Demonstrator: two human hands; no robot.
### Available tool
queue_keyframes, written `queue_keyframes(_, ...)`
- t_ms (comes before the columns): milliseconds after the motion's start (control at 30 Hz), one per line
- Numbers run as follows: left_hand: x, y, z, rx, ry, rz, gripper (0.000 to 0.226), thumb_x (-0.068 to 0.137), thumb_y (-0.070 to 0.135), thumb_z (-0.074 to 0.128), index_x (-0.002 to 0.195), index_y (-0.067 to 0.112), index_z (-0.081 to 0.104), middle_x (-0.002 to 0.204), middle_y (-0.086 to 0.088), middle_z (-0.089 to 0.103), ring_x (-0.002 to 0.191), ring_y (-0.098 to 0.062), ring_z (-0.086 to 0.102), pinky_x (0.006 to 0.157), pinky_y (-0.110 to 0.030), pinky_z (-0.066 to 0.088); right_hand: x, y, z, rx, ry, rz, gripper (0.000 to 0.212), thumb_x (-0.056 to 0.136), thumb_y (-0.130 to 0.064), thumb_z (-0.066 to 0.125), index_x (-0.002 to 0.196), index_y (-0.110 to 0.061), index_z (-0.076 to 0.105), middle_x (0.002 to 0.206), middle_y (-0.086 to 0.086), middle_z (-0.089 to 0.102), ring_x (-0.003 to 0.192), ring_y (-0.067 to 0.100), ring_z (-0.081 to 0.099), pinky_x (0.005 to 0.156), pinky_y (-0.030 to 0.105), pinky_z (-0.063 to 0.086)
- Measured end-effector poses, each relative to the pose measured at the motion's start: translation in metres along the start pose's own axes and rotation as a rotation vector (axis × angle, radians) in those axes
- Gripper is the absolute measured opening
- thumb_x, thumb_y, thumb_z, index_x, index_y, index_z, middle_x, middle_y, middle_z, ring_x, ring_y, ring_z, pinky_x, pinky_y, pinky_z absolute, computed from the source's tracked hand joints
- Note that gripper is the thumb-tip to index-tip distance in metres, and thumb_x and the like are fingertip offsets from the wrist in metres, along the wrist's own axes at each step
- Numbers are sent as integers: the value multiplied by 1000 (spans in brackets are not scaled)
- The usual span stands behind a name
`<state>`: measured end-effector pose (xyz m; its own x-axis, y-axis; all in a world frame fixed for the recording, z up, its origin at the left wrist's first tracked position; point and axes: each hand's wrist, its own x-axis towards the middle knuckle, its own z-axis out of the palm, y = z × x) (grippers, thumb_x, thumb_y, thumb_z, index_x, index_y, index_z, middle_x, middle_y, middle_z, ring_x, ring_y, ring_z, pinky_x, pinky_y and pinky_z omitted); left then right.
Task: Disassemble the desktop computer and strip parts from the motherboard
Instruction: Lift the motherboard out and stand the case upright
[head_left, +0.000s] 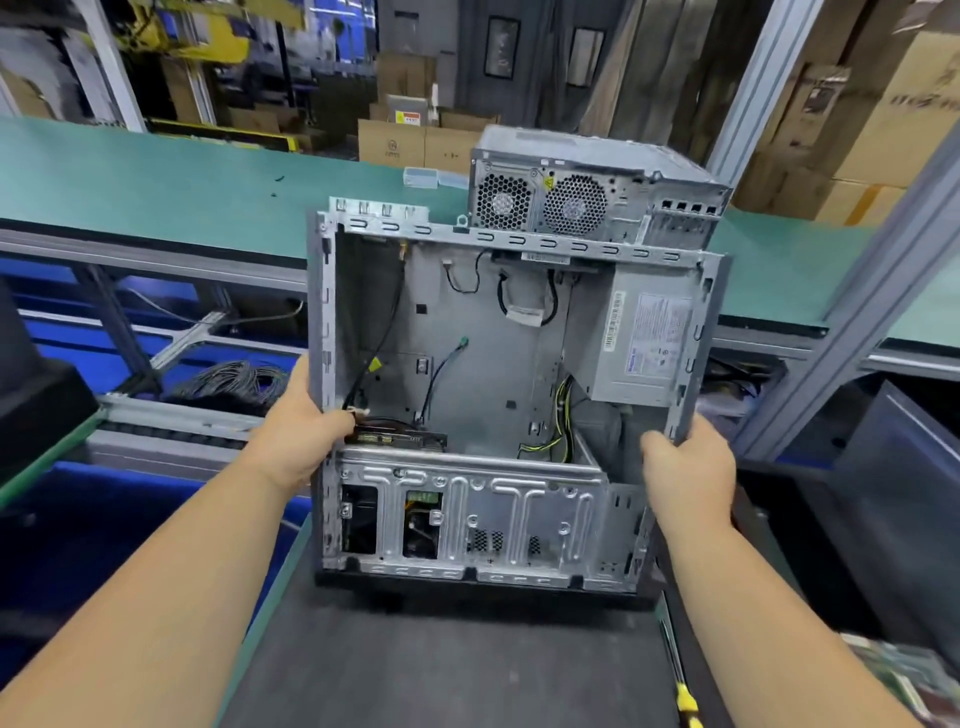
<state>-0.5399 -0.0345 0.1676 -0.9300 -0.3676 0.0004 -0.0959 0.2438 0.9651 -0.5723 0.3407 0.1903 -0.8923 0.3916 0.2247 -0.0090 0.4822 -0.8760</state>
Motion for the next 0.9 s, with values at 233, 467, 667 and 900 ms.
queue_keyframes(233, -16, -2, 10, -74, 56, -22, 61, 74, 16, 57, 125, 46, 43, 79, 9, 63, 74, -19, 56, 60, -31, 44, -15, -2, 0, 18, -37, 39, 28, 81, -8, 49, 66, -28, 38, 61, -4, 47, 54, 15, 41, 51, 27, 28)
queue_keyframes(467, -43, -13, 6, -24, 24, -50, 59, 73, 19, 57, 118, 52, 40, 96, 6, 61, 88, -21, 57, 76, -36, 46, -40, 9, -8, 97, -32, 89, 30, 79, -5, 49, 73, -33, 45, 66, -8, 51, 57, 14, 45, 52, 27, 32)
queue_keyframes(667, -67, -30, 4, -30, 50, -79, 59, 70, 21, 61, 93, 72, 41, 82, 25, 65, 93, -15, 60, 73, -29, 45, -63, 26, -14, 135, 0, 104, 32, 79, -1, 51, 79, -33, 52, 68, -8, 54, 60, 16, 48, 53, 27, 33)
queue_keyframes(900, -93, -40, 5, -54, 33, -37, 54, 72, 22, 64, 124, 34, 56, 104, 14, 70, 105, -12, 61, 90, -33, 46, -83, 43, -23, 164, -25, 104, 35, 84, -4, 55, 97, -36, 57, 83, -15, 63, 74, 8, 57, 59, 21, 37)
